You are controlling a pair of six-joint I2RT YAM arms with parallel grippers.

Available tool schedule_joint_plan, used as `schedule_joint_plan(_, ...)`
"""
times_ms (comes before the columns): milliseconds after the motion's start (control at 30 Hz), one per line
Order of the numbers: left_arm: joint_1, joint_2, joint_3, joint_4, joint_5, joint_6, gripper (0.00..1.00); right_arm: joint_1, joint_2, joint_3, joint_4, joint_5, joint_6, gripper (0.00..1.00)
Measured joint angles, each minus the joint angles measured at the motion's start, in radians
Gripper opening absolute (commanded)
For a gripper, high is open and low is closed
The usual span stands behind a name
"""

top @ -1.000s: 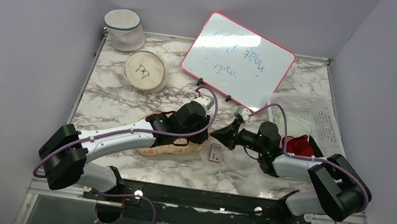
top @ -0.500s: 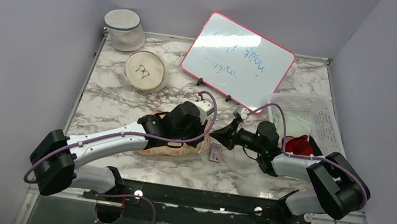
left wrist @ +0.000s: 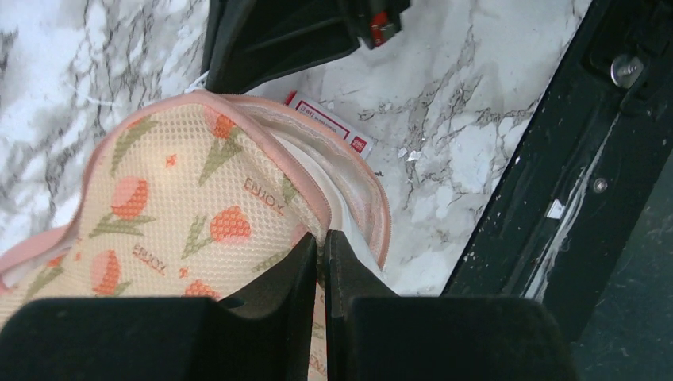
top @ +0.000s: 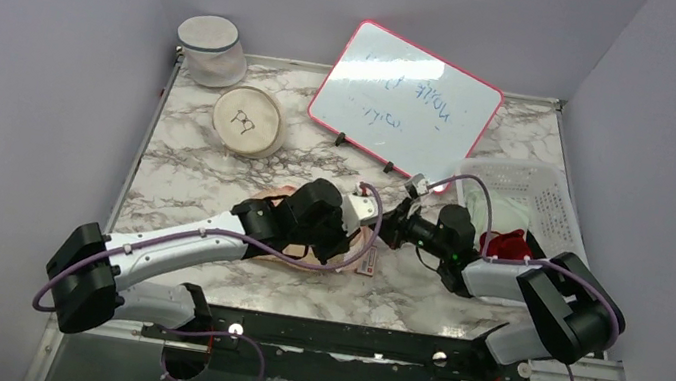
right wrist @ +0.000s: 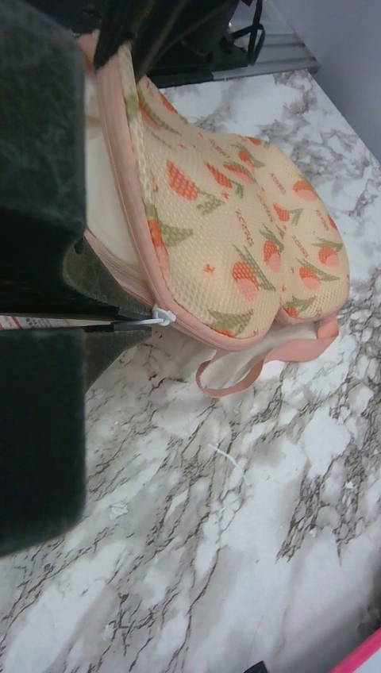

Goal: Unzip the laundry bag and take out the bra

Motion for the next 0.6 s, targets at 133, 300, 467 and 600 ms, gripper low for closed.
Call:
schedule_joint_plan(133, -0.039, 0.031, 0.025, 0.002, -0.021, 0.095, 0.00, -0.027, 0.026, -0.003, 0.007, 0.001, 0.026, 0.01)
schedule_joint_plan(300, -0.053, 0.146, 0.023, 0.006, -0.101, 0.148, 0.00, -0.037, 0.013, -0.031, 0.027, 0.016, 0.027, 0.01)
schedule_joint_plan(467, -0.053, 0.171, -0.034, 0.010, -0.171, 0.058, 0.35, -0.040, -0.032, -0.044, 0.027, -0.034, -0.013, 0.01)
schedule_joint_plan(600, -0.053, 0.128, -0.048, -0.005, -0.185, -0.043, 0.55, -0.040, -0.037, -0.044, 0.039, -0.085, -0.029, 0.01)
